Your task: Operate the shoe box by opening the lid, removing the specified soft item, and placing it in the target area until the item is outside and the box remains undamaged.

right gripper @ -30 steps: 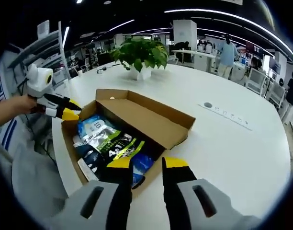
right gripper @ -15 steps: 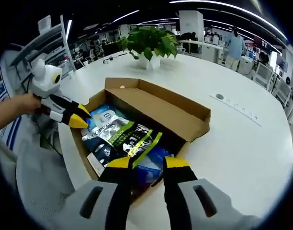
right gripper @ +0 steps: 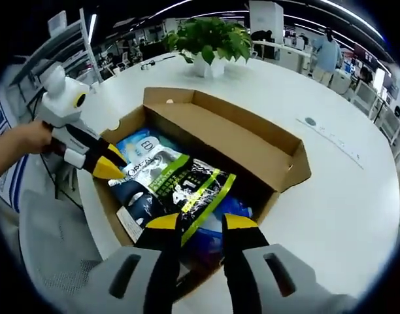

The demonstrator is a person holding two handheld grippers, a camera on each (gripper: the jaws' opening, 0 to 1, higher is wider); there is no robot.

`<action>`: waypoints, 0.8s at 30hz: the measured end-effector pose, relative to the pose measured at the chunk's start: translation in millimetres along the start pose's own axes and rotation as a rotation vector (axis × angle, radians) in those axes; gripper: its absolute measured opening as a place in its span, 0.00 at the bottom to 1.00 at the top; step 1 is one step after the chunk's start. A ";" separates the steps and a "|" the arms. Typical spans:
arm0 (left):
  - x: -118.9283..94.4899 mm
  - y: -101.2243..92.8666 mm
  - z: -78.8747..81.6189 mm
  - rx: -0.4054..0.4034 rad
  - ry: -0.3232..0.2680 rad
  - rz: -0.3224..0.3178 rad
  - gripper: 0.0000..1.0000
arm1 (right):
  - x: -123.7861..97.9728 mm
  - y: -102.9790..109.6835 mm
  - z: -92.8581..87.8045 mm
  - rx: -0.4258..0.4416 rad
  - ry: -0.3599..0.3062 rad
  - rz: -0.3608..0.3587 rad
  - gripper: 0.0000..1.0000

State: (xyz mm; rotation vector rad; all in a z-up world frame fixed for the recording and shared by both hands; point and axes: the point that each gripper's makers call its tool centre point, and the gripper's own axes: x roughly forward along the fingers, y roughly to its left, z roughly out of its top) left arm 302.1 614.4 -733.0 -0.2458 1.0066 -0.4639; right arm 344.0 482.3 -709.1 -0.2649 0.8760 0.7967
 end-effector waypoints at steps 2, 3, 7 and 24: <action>1.2 -0.3 -1.6 -0.010 0.013 0.005 0.19 | 1.6 -0.8 -0.3 0.004 0.006 -0.008 0.23; 1.3 -0.3 -1.5 -0.013 0.013 0.004 0.19 | 1.8 -1.0 -0.3 0.005 0.007 -0.011 0.23; 5.6 -2.3 0.7 -0.037 0.010 -0.024 0.18 | 8.3 0.0 -4.1 0.024 0.032 -0.003 0.22; 6.1 -10.1 7.1 -0.136 -0.038 -0.112 0.06 | 16.8 1.8 -1.7 0.152 0.031 0.001 0.07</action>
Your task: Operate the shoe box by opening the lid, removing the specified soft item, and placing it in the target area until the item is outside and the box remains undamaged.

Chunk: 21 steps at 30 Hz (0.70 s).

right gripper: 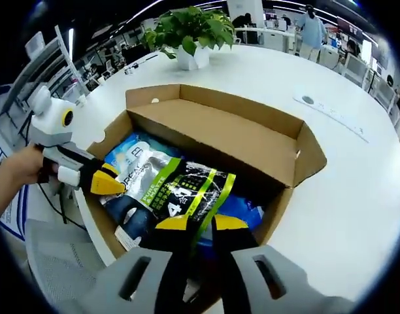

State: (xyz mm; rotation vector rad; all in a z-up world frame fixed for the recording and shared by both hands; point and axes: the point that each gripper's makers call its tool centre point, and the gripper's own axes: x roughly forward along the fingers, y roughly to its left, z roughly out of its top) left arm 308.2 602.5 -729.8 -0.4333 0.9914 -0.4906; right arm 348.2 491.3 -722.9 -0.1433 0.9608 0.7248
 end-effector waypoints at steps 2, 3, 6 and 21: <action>-1.9 2.7 0.8 0.033 -0.004 0.022 0.04 | -0.6 1.8 -1.9 0.008 0.003 0.004 0.05; -1.9 2.1 1.0 0.029 -0.005 0.018 0.04 | -0.9 2.7 -2.3 0.009 0.003 0.006 0.04; -5.3 1.8 2.6 0.020 -0.019 0.021 0.03 | -1.7 7.1 -3.0 0.025 0.001 0.017 0.03; -23.8 -10.7 20.3 0.041 -0.094 0.027 0.00 | -15.2 17.5 -4.0 0.070 -0.033 0.055 0.00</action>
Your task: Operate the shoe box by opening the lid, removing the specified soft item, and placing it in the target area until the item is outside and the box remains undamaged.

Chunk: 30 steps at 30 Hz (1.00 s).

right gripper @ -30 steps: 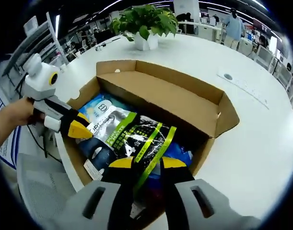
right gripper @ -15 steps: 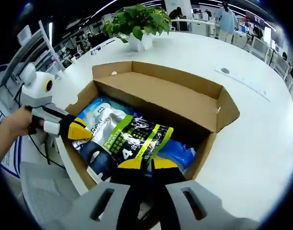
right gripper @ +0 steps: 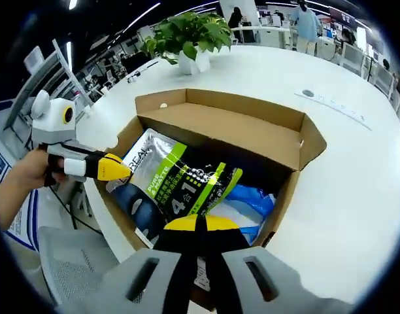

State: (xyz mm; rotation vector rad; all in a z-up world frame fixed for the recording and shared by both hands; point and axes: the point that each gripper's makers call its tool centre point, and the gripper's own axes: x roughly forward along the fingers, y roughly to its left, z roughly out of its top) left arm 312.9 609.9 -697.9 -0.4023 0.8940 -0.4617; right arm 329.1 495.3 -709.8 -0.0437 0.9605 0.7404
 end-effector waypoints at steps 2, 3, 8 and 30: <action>-0.7 -2.8 1.9 0.005 -0.006 -0.001 0.00 | -4.1 -0.7 2.6 0.014 -0.016 0.000 0.00; -0.9 -4.5 2.9 0.013 -0.008 -0.001 0.00 | -6.2 -1.1 4.1 0.025 -0.026 0.001 0.00; -1.7 -12.1 8.3 0.027 -0.022 -0.009 0.00 | -15.6 -4.3 7.0 0.047 -0.053 -0.002 0.00; 19.8 -65.4 23.2 0.114 -0.020 -0.069 0.00 | -65.6 -42.5 4.9 0.124 -0.140 -0.059 0.00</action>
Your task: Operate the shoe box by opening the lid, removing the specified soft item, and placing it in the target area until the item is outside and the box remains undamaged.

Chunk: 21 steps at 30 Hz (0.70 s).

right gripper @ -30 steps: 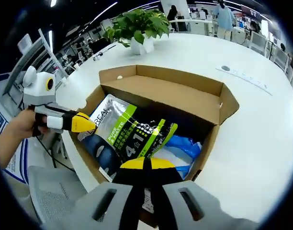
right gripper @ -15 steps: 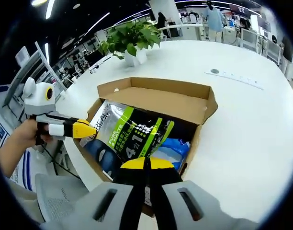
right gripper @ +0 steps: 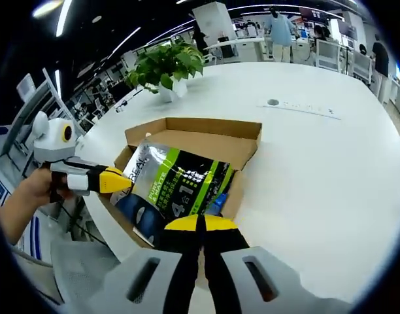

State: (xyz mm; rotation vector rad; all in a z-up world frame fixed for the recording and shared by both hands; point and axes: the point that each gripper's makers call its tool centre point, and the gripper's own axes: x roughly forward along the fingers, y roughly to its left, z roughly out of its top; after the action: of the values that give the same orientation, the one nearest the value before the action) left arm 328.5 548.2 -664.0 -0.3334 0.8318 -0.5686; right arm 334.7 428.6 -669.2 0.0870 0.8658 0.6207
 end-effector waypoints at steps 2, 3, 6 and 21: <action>5.4 -6.3 0.4 0.006 0.004 -0.005 0.00 | -2.5 -4.1 -0.1 0.003 -0.001 -0.007 0.00; 8.6 -10.1 0.2 0.014 0.008 -0.008 0.00 | -5.1 -8.4 -0.5 0.008 -0.001 -0.014 0.00; 14.9 -14.8 0.9 0.024 0.016 -0.016 0.00 | -11.6 -19.2 -0.8 0.012 -0.010 -0.029 0.00; 53.7 -51.0 7.7 0.064 0.052 -0.050 0.00 | -37.1 -66.1 -1.2 0.066 -0.021 -0.086 0.00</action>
State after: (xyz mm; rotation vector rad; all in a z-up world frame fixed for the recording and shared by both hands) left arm 346.0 475.9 -666.2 -0.2823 0.8553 -0.6521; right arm 347.2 353.9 -665.5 0.1147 0.8656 0.5103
